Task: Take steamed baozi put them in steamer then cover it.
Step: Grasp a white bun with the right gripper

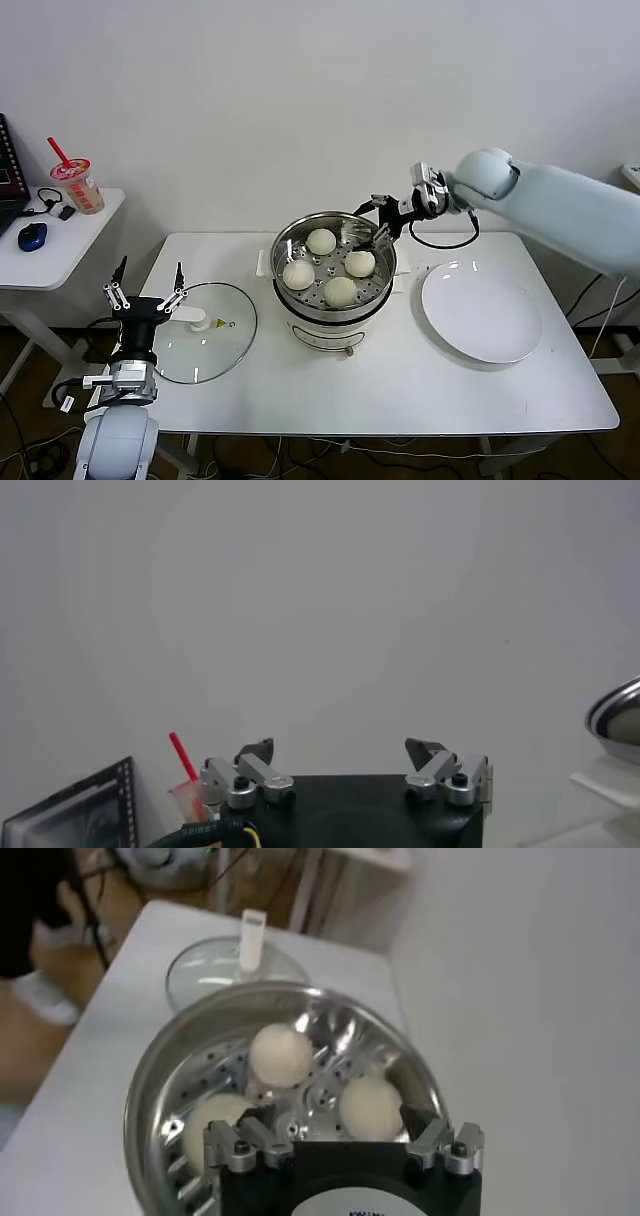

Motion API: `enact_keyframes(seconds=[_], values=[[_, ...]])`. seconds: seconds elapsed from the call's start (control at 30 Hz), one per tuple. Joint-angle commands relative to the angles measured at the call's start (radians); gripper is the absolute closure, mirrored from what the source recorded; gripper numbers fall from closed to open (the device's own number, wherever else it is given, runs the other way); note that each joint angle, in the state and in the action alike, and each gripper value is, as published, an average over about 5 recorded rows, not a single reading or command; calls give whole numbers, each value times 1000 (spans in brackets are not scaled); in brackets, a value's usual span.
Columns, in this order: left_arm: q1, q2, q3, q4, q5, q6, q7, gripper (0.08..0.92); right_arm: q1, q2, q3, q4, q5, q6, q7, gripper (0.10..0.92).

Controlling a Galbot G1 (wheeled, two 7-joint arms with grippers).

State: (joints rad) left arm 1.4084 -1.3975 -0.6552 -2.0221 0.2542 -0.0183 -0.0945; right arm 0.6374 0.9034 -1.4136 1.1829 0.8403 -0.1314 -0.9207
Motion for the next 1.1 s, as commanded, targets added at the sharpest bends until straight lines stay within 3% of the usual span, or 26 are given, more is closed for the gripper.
enact_keyframes(seconds=[0.03,0.43,1.1], values=[[-41,-18,8,10,46,22,-13,177,228,260,-369,-225,80,-14,-150,203],[-54,9,18,-3,52,40,-8,177,121,452,-330,-363,82,-28,-126,203],[-56,40,10,9,49,32,11,177,-81,511,-187,-495,-117,4,-16,203]])
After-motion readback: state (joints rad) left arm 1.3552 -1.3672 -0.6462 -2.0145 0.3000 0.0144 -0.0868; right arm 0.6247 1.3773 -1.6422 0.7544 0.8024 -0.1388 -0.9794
